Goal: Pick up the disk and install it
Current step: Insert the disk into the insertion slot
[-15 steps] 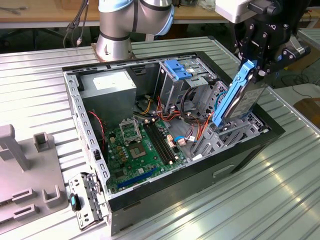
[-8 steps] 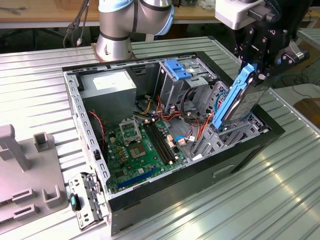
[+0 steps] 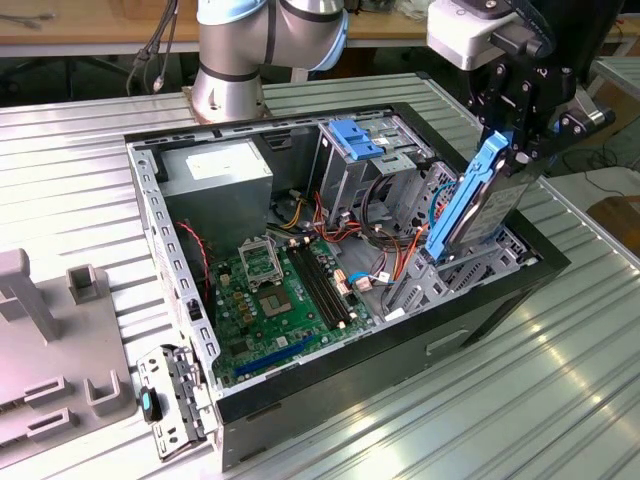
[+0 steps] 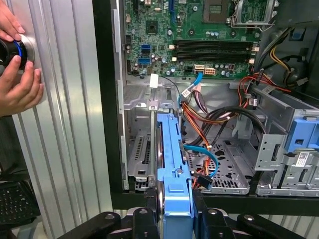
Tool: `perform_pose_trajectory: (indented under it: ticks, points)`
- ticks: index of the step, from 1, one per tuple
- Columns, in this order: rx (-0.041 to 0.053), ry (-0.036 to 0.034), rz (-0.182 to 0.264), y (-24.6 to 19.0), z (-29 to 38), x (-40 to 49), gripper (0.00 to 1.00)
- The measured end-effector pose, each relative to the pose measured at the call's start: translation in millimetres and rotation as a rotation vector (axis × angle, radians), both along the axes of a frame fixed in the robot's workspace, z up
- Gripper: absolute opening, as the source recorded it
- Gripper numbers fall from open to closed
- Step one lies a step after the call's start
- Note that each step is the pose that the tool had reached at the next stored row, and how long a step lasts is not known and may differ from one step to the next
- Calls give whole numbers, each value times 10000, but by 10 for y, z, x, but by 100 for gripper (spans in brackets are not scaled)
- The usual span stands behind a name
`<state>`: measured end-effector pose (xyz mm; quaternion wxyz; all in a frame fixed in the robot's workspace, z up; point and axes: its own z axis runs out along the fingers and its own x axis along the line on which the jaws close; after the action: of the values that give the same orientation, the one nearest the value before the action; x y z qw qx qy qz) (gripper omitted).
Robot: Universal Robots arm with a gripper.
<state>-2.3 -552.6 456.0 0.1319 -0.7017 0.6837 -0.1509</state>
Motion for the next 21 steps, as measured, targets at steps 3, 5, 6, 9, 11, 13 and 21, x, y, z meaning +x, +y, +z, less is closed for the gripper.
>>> perform_pose_trajectory:
  ticks: [3, 5, 6, 9, 11, 13, 21]
  points:
    - [1, -2, -2, -8, -16, -1, 37]
    - [1, -5, 0, -17, -43, 0, 37]
    - [-1, -7, 0, -19, -55, 0, 37]
    - [-1, -62, 1, -22, -76, 1, 37]
    - [-3, -126, 0, -23, -79, 0, 37]
    - [-1, -213, 0, -23, -82, 0, 37]
    - [0, -303, 2, -23, -85, 0, 37]
